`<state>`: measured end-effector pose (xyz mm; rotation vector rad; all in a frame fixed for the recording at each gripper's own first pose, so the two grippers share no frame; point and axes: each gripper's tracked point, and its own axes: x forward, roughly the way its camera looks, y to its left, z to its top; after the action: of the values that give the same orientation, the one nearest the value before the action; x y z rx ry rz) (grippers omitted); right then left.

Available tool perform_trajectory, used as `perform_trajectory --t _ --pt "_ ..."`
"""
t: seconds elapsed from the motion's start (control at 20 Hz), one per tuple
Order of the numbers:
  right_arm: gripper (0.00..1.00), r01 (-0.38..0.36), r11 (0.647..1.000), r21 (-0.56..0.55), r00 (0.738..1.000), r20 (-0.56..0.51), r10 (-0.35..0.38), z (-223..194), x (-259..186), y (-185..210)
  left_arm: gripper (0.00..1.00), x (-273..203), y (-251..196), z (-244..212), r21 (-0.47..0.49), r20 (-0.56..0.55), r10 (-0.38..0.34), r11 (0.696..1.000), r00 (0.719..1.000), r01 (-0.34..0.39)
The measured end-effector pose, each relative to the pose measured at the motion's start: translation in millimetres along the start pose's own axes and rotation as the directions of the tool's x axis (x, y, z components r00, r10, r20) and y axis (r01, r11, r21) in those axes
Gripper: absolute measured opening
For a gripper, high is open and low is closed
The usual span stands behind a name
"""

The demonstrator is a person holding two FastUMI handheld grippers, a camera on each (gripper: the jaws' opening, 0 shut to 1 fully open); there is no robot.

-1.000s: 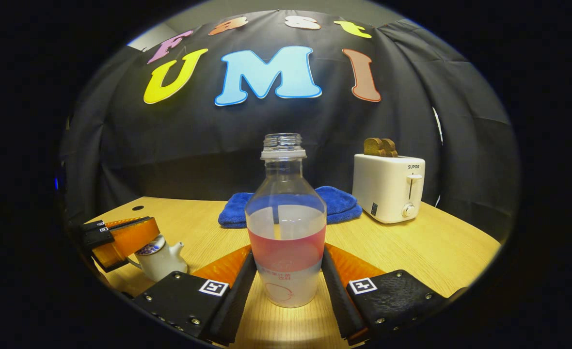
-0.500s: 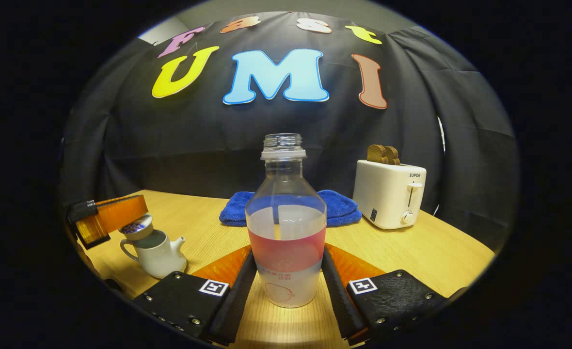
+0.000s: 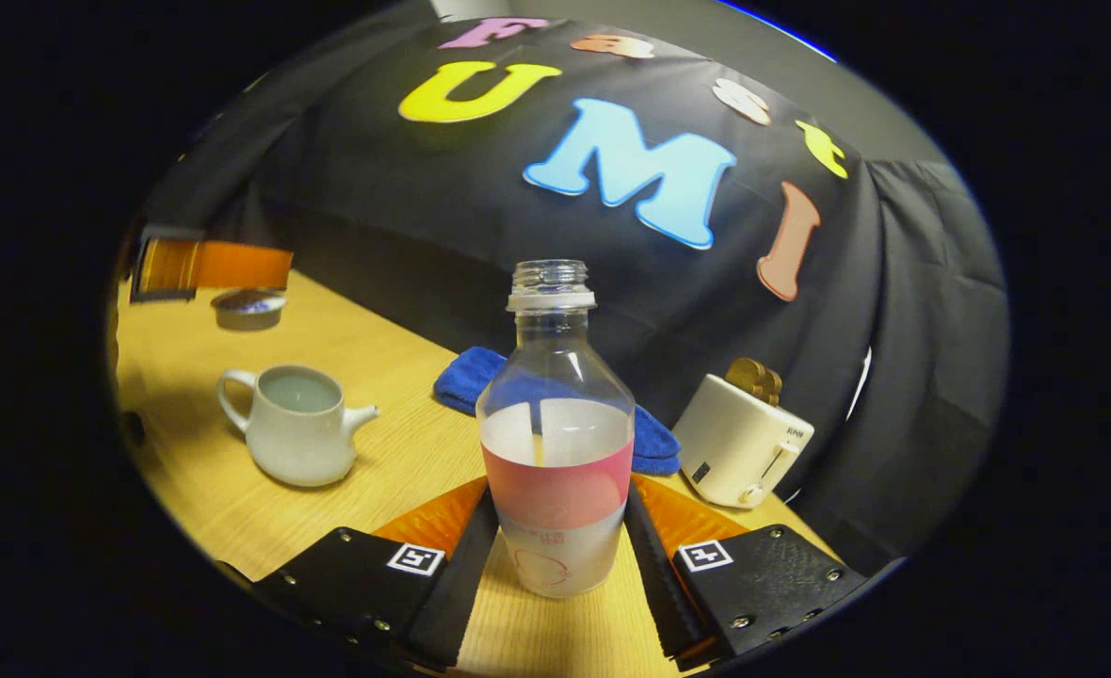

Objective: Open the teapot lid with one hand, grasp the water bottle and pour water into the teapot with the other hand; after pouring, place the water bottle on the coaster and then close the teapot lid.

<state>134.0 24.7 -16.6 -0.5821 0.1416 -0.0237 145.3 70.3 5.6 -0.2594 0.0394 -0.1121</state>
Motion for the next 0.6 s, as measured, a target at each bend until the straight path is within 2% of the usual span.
perform_trajectory --t 0.1,0.2,0.35,0.6 --pt "0.75 0.027 0.979 -0.202 1.0 0.007 -0.026 6 0 0 0.12 1 15 -1 -0.002 -0.006 0.02 1.0 1.0 -0.02" --pt "0.75 0.065 0.934 -0.352 0.998 0.027 -0.059 12 2 -8 0.12 1 20 0 -0.015 -0.002 0.02 1.0 1.0 -0.02" --pt "0.76 0.077 0.873 -0.482 0.997 0.046 -0.062 22 7 -9 0.11 -2 22 7 -0.046 0.017 0.009 0.999 1.0 -0.008" --pt "0.76 0.112 0.719 -0.686 0.993 0.099 -0.06 44 14 -7 0.12 -3 37 13 -0.082 0.031 0.021 0.996 0.999 -0.019"
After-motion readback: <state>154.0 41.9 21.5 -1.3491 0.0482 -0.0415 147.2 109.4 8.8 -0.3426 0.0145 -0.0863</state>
